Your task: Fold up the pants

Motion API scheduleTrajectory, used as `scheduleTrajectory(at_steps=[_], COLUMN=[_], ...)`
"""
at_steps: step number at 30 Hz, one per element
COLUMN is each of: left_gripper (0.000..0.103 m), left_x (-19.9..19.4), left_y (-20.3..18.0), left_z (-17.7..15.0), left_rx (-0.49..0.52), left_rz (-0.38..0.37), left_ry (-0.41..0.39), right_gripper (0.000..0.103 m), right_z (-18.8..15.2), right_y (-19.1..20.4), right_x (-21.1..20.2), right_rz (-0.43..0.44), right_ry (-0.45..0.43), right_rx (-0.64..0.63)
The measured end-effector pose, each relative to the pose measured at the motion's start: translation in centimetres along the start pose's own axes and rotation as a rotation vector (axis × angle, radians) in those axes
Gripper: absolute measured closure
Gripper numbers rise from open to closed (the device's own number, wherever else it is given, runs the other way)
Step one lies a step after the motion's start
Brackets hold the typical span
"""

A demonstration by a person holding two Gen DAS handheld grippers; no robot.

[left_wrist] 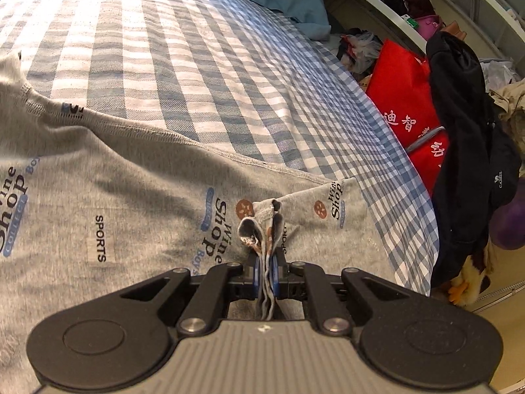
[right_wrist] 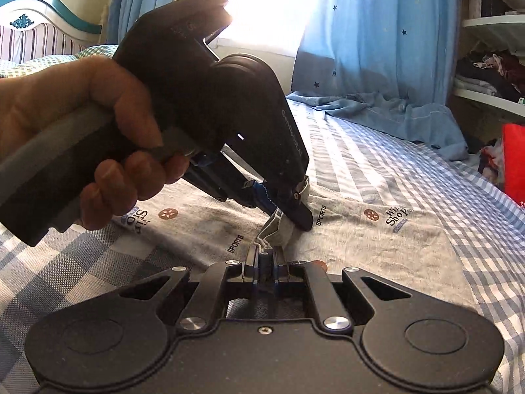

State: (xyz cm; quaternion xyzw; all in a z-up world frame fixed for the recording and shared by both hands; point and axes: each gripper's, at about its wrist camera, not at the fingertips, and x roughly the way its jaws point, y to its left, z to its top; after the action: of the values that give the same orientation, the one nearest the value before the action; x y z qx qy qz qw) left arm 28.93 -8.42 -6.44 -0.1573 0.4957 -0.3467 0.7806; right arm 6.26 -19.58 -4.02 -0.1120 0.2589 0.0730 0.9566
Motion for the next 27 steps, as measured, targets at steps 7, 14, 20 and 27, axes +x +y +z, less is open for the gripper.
scheduleTrajectory(at_steps=[7,14,20,27], left_gripper=[0.095,0.095,0.096,0.097], left_x=[0.0,0.1,-0.1,-2.0], left_y=[-0.6,-0.6,-1.0,-3.2], left_z=[-0.1,-0.1,0.0,0.5], left_rx=[0.013,-0.014,-0.023,0.001], left_rz=[0.022,0.025,0.042,0.045], left_ry=[-0.006,-0.003,-0.005,-0.042], right_gripper=[0.095,0.095,0.095,0.093], right_z=[0.1,0.1,0.0,0.7], right_y=[-1.1,-1.4,-1.5,-1.7], right_x=[0.3,0.4,0.5,-0.1], right_rz=[0.005,0.02,0.016,0.006], right_ry=[0.002,0.004,-0.002,-0.017], right_rx=[0.014,0.047,0.053,0.098])
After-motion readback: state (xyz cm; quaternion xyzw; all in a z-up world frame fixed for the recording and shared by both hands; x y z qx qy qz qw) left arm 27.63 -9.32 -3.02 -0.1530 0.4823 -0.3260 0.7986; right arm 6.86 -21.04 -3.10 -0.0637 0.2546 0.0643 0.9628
